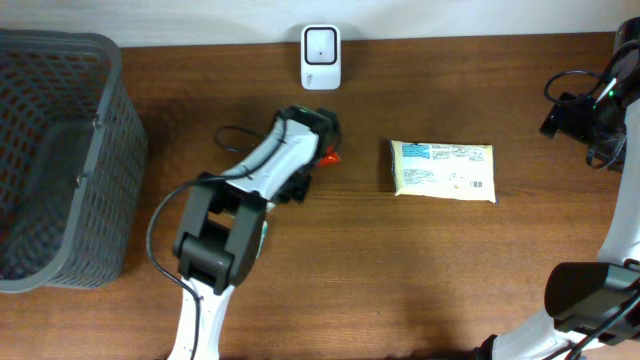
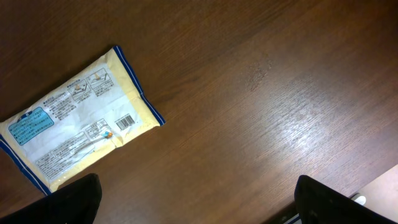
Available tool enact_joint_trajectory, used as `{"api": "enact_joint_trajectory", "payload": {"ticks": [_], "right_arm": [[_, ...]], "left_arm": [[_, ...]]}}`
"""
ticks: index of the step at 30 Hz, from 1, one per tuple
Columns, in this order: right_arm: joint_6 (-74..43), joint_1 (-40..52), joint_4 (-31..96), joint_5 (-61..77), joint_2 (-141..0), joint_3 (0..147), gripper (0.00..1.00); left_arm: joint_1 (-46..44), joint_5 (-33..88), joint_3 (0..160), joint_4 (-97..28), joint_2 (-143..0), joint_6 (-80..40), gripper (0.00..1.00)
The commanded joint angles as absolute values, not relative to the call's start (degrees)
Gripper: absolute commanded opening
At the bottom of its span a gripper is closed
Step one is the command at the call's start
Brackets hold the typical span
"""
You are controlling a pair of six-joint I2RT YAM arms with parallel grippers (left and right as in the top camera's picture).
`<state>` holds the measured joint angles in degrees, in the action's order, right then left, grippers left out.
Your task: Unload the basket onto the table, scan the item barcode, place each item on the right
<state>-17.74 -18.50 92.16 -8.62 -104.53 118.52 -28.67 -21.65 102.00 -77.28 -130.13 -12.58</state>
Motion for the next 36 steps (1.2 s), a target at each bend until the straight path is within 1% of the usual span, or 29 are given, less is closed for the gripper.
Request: {"api": "enact_joint_trajectory", "payload": {"ticks": [1,2,3,5,6,7,12,17,18,20,21,24,26,27,28,29,32,33,35,36], "right_arm": [[-17.43,-18.39,92.14,-9.69,-104.79,118.83,0.98],[-17.41,-18.39,92.16,-9.69,-104.79,118.83,0.99],[-17.41,-18.39,92.14,-9.69,-104.79,118.83,0.98],[-17.41,-18.39,92.14,-9.69,-104.79,118.83,0.98],[-17.41,-18.39,92.16,-9.69,-104.79,118.83,0.98],[-17.41,-18.39,92.16,-9.69,-104.79,118.83,0.98],[-17.41,-18.39,92.16,-9.69,-104.79,118.83,0.99],[-17.43,-18.39,92.16,-9.69,-104.79,118.83,0.99],[-17.43,-18.39,92.16,-9.72,-104.79,118.83,0.98],[-17.41,-18.39,92.16,-9.69,-104.79,118.83,0.98],[-17.41,-18.39,92.14,-9.69,-104.79,118.83,0.98],[-17.43,-18.39,92.14,-9.69,-104.79,118.83,0.98],[-17.41,-18.39,92.16,-9.69,-104.79,118.83,0.98],[-17.41,-18.39,92.16,-9.69,-104.79,118.83,0.98],[-17.41,-18.39,92.14,-9.69,-104.79,118.83,0.98],[-17.41,-18.39,92.16,-9.69,-104.79,118.83,0.99],[-17.41,-18.39,92.16,-9.72,-104.79,118.83,0.99],[-17.41,-18.39,92.16,-9.69,-104.79,118.83,0.99],[-17.41,-18.39,92.16,-9.69,-104.79,118.83,0.98],[-17.41,-18.39,92.16,-9.69,-104.79,118.83,0.98]], "left_arm": [[-23.7,-17.98,107.22,-77.43,-130.91,-16.16,0.17],[-22.37,-13.37,109.58,-77.38,-130.91,-14.31,0.2],[-21.3,-8.71,111.63,-77.17,-130.91,-11.79,0.28],[-19.29,-0.3,115.33,-76.95,-130.91,-9.26,0.34],[-17.96,4.34,117.03,-76.77,-130.91,-9.3,0.5],[-16.69,9.56,117.27,-76.55,-130.91,-9.3,0.99],[-14.17,15.16,116.2,-77.62,-132.05,-9.32,0.99],[-14.22,21.5,112.75,-72.6,-134.85,-9.3,0.99],[-14.17,22.57,112.16,-71.02,-135.2,-9.32,0.99],[-14.17,23.57,110.85,-66.78,-135.76,-9.32,0.84],[-14.17,23.55,110.5,-65.06,-135.81,-9.32,0.73],[-14.17,20.99,110.5,-62.94,-135.83,-9.3,0.62],[-14.17,16.6,110.5,-62.54,-135.85,-9.32,0.41],[-14.17,14.9,110.5,-62.57,-135.85,-9.32,0.22],[-14.17,13.47,110.5,-62.59,-135.85,-9.32,0.12],[-14.17,12.25,110.67,-62.63,-135.76,-9.3,0.08],[-14.17,8.43,114.06,-65.04,-135.5,-9.3,0.04],[-14.17,5.98,116.6,-66.78,-135.33,-9.3,0.01],[-14.17,-2.72,124.49,-72.05,-134.85,-9.3,0.0],[-14.33,-11.49,131.35,-75.85,-134.74,-9.28,0.0]]}}
